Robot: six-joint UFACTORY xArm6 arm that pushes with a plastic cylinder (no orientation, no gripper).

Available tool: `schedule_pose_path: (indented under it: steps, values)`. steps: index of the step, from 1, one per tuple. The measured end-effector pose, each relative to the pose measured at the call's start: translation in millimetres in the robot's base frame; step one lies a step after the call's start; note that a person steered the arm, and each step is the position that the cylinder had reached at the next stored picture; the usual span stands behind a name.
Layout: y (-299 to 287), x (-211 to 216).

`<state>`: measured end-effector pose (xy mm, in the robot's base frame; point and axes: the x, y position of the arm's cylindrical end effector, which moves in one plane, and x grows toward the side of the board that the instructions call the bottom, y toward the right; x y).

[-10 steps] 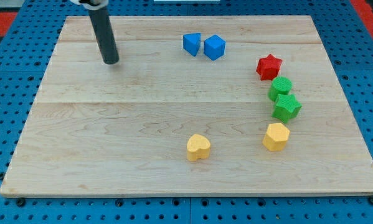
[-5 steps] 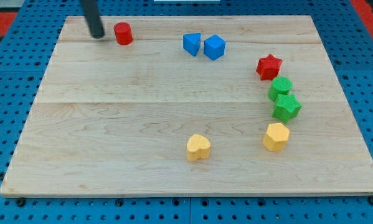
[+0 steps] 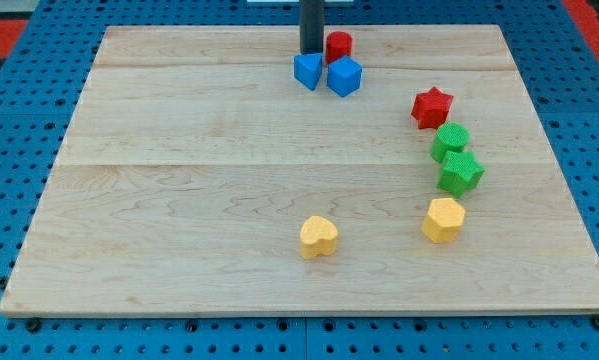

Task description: Move the red circle above to the red star

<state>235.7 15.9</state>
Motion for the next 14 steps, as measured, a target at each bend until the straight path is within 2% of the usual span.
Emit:
schedule_pose_path:
  steps: [1,2,3,4,5,6,7,8,9,10,12,13,14]
  values:
    - [11.5,-19.6]
    - [71.0,8.0]
    - [70.4,20.4]
    - [30.1,25.2]
    - [29.6,45.6]
    - [63.5,57.8]
    - [72.7,50.8]
    - [72.7,25.4]
    - [93.8,26.1]
    - [116.9,58.2]
    - [86.2,80.1]
    - [104.6,100.1]
    - [106.7,100.6]
